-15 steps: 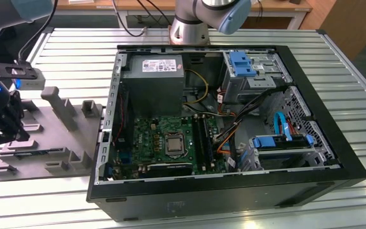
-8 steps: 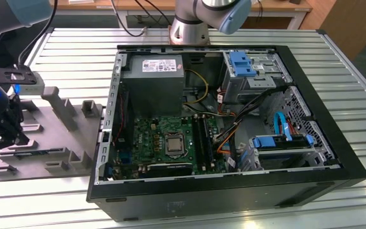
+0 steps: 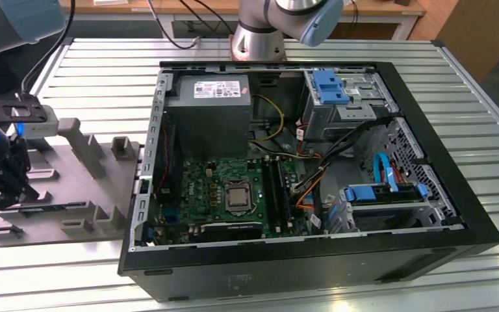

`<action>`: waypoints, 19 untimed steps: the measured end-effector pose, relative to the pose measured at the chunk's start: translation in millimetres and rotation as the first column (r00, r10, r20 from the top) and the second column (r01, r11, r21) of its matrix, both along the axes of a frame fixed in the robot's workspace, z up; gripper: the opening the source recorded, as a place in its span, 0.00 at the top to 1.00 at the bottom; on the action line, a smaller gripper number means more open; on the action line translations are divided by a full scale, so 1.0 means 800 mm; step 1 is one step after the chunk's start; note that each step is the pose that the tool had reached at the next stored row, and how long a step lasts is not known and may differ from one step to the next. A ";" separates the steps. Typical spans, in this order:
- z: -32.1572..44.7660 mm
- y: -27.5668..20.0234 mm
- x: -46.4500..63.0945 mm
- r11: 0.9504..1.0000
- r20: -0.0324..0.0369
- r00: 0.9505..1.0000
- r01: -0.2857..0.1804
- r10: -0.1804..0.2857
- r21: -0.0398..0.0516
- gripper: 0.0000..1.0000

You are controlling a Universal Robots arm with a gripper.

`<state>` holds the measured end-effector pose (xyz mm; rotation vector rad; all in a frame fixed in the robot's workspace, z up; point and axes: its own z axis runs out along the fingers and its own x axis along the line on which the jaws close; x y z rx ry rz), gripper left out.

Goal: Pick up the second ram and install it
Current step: 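Pick up the second ram and move it above second insertion slot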

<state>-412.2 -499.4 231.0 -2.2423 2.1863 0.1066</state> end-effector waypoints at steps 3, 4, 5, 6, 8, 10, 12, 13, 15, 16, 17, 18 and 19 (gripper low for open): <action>-0.0032 -0.0019 -0.002 1.000 0.001 1.000 0.000 0.000 0.010 0.89; -0.0049 -0.0024 -0.003 1.000 0.001 1.000 0.000 0.000 0.011 0.89; -0.0068 -0.0028 -0.003 1.000 0.001 1.000 0.000 0.000 0.013 0.89; -0.0088 -0.0031 -0.003 1.000 0.002 1.000 0.000 0.000 0.014 0.89; -0.0126 -0.0035 -0.004 1.000 0.002 1.000 0.000 0.000 0.015 0.89; -0.0148 -0.0036 -0.004 1.000 0.001 1.000 0.000 0.000 0.016 0.89; -0.0147 -0.0036 -0.004 1.000 0.001 1.000 0.000 0.000 0.016 0.89; -0.0148 -0.0036 -0.004 1.000 0.001 1.000 0.000 0.000 0.016 0.89; -0.0150 -0.0036 -0.004 1.000 0.001 1.000 0.000 0.000 0.016 0.89; -0.0150 -0.0036 -0.004 1.000 0.001 1.000 0.000 0.000 0.016 0.89; -0.0150 -0.0036 -0.004 1.000 0.001 1.000 0.000 0.000 0.016 0.89; -0.0151 -0.0036 -0.004 1.000 0.001 1.000 0.000 0.000 0.016 0.83; -0.0152 -0.0036 -0.004 1.000 0.001 1.000 0.000 0.000 0.016 0.77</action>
